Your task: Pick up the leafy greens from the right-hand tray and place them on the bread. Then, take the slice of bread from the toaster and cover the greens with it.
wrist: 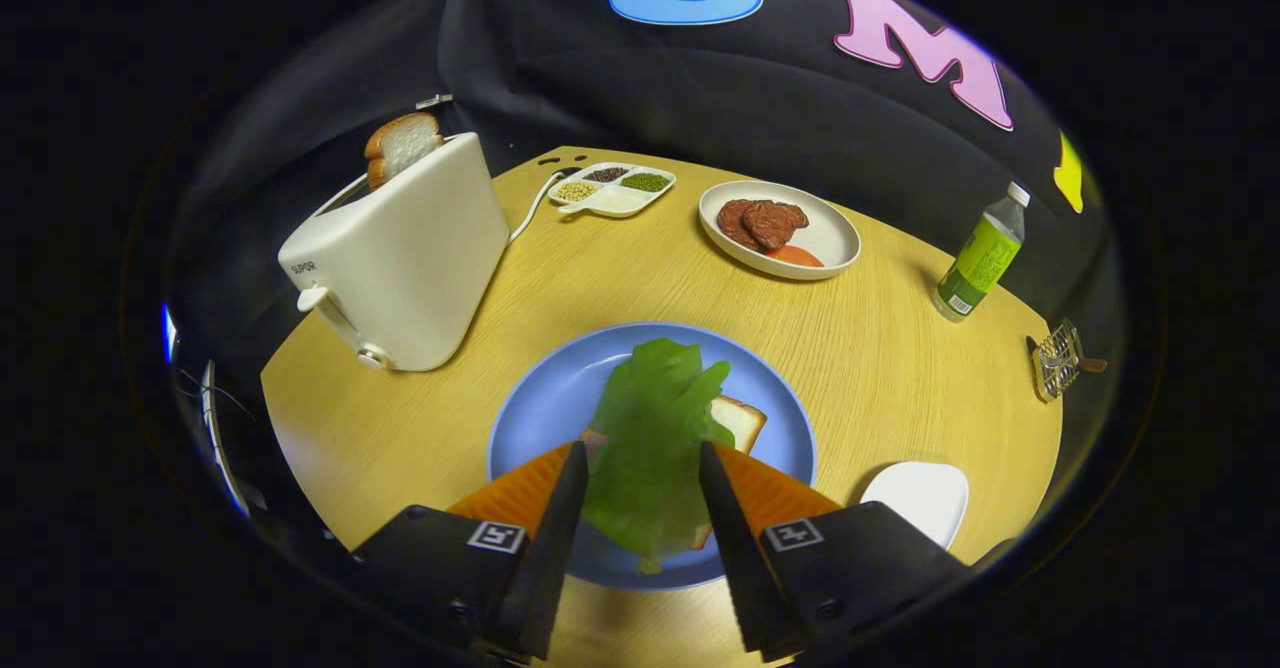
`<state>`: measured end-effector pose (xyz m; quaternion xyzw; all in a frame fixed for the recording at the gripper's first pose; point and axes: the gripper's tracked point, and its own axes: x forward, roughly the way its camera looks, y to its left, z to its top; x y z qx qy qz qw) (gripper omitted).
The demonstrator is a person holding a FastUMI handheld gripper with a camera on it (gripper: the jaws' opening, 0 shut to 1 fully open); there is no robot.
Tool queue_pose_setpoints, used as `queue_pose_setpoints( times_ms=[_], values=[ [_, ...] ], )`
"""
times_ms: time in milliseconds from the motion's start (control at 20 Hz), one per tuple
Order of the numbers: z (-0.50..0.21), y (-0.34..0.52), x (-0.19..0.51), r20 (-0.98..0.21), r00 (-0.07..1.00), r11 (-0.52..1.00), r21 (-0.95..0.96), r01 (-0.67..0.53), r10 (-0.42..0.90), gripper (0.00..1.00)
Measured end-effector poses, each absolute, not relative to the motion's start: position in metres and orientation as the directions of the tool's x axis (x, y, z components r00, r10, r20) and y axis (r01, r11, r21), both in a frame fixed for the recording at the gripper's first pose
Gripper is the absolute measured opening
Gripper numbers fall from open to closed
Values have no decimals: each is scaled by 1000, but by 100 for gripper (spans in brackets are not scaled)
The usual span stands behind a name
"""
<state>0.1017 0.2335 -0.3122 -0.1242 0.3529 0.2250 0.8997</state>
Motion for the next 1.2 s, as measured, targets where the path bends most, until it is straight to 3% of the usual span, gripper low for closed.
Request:
queue_pose_setpoints(
  times_ms=[50, 100, 550, 700, 1200],
  values=[
    [-309, 233, 103, -687, 655, 870, -66, -488, 316, 80],
    [-307, 232, 103, -683, 658, 870, -65, -488, 318, 82],
    [-282, 245, 98, -648, 669, 862, -39, -506, 363, 90],
    [-249, 266, 101, -580, 700, 845, -36, -533, 417, 100],
    [-135, 382, 97, -398, 694, 753, -10, -658, 601, 100]
  ],
)
